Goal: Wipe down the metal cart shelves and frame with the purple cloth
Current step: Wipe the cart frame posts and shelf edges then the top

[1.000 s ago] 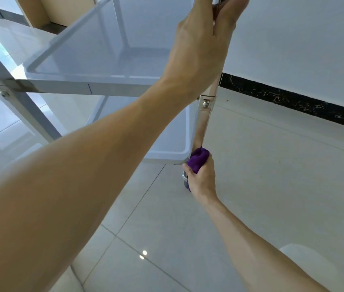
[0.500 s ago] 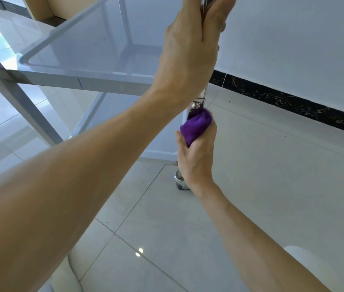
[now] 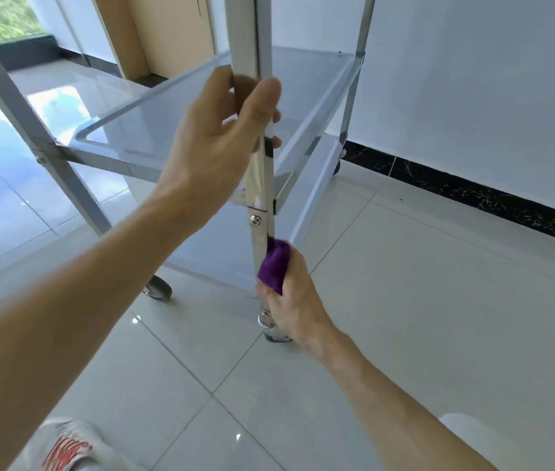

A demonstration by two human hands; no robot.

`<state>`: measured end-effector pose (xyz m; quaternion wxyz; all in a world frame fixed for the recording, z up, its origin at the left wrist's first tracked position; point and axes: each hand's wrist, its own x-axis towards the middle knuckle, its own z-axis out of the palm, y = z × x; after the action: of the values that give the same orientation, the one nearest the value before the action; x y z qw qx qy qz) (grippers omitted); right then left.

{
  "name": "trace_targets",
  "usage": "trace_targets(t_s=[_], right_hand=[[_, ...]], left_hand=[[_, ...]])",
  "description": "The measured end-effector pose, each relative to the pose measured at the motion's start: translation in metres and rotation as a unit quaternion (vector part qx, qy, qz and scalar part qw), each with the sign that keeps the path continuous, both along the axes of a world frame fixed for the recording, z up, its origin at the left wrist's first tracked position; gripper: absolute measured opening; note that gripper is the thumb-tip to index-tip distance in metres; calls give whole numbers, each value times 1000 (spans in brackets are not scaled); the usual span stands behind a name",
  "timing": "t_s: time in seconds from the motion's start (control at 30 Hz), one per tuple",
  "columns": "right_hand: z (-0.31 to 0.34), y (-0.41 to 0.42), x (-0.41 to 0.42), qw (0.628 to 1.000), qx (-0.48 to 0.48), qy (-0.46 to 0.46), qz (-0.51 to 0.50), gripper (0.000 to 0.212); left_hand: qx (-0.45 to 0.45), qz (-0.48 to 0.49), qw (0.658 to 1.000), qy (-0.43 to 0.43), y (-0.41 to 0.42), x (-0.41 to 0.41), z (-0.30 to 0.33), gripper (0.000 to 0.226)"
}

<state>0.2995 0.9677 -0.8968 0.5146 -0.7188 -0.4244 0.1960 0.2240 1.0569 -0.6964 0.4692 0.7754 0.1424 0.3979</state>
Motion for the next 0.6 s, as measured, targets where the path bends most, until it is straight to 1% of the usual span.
trace_targets(t_s=[0.1, 0.2, 0.33, 0.4, 0.47, 0.53, 0.6], right_hand=[[28, 7, -9, 998, 5, -38, 46, 50], [53, 13, -15, 996, 42, -64, 47, 60], [81, 26, -25, 982, 91, -158, 44, 66], [93, 35, -34, 970, 110, -209, 53, 66], [103, 48, -43, 955, 105, -267, 74, 67], [115, 66, -54, 931, 76, -343, 102, 70], [126, 81, -67, 898, 42, -417, 133, 74]], left_hand=[[-18, 45, 999, 8, 13, -28, 1, 17], [-14, 91, 995, 30, 27, -54, 2, 14], [-35, 134, 989, 49, 43, -91, 6, 15], [-37, 158, 985, 61, 47, -112, 8, 21], [-35, 194, 978, 72, 51, -132, 9, 24], [-15, 246, 963, 109, 56, -151, 12, 22], [-7, 286, 947, 149, 63, -168, 20, 19]])
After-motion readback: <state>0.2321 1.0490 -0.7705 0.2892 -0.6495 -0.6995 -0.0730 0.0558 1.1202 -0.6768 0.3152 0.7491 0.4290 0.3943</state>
